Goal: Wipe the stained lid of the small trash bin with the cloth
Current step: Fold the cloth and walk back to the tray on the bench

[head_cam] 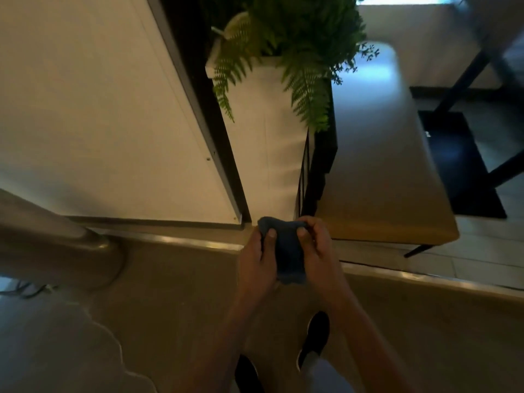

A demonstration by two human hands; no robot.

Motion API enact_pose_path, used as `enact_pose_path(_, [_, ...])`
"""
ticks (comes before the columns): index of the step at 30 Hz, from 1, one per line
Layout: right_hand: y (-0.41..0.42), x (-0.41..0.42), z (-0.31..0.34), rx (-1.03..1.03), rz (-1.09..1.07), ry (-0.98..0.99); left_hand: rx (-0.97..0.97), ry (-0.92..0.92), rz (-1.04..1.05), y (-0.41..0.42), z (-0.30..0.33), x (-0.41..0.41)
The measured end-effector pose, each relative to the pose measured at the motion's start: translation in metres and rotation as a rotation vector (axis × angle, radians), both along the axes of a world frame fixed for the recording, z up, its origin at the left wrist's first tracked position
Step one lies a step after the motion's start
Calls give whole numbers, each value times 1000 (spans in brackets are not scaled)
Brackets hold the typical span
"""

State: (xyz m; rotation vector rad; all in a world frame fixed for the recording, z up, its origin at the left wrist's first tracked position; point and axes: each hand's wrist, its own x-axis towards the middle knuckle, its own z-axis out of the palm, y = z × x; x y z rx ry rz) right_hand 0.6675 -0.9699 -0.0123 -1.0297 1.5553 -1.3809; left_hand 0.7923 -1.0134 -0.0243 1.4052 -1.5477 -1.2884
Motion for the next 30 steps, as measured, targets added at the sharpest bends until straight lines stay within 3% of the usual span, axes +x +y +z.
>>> enact_pose_path(8, [0,-6,59,-232,-28,161,-168,96,-1,4,67,-13])
enact_pose_path(17, [18,0,62,-239,-174,324,-186,70,-41,22,76,-20])
enact_pose_path(30, [75,35,60,-197,-446,257,-230,87,-273,51,65,-3])
